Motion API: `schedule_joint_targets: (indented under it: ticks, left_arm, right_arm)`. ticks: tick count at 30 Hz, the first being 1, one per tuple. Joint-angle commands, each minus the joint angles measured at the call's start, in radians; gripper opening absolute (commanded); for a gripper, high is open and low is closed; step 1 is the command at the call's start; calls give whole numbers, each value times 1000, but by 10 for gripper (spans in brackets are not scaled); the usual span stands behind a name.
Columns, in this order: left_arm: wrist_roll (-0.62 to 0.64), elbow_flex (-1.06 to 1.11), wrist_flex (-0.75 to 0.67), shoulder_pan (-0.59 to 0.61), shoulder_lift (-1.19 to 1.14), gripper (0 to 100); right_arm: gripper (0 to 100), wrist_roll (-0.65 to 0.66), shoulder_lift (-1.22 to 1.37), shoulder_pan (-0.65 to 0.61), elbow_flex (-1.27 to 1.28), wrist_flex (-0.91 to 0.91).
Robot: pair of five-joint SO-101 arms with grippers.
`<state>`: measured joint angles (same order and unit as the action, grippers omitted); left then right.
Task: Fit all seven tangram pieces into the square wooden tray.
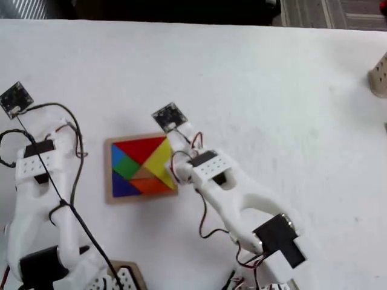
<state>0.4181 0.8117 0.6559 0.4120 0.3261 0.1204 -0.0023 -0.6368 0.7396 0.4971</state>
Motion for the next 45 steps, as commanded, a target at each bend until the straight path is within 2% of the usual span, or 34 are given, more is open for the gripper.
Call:
schedule_joint_targets:
  ticks: [1,5,11,16,24,36,42,45]
  left_arm:
    - [-12,-49,11,-18,-2,24]
    - [-23,-44,44,-67,-2,24]
    - [-176,-38,68,-145,-2,24]
    - [-180,-34,75,-194,-1,24]
    - [-180,-34,75,-194,-1,24]
    - [-180,-34,75,-191,-2,24]
    - [-181,-34,75,-193,-2,24]
    - [-278,-34,87,-203,-2,24]
  right_arm:
    - [18,6,-21,-62,-43,-22]
    - [18,6,-62,-58,-35,-16]
    - [18,6,-91,7,-35,1]
    - [18,6,-111,30,-34,15]
    - [18,-43,-104,-64,23,-110]
    - [18,-43,-105,-68,54,-127]
    - [18,-43,-292,-2,60,36]
    - [18,-43,-331,42,71,114]
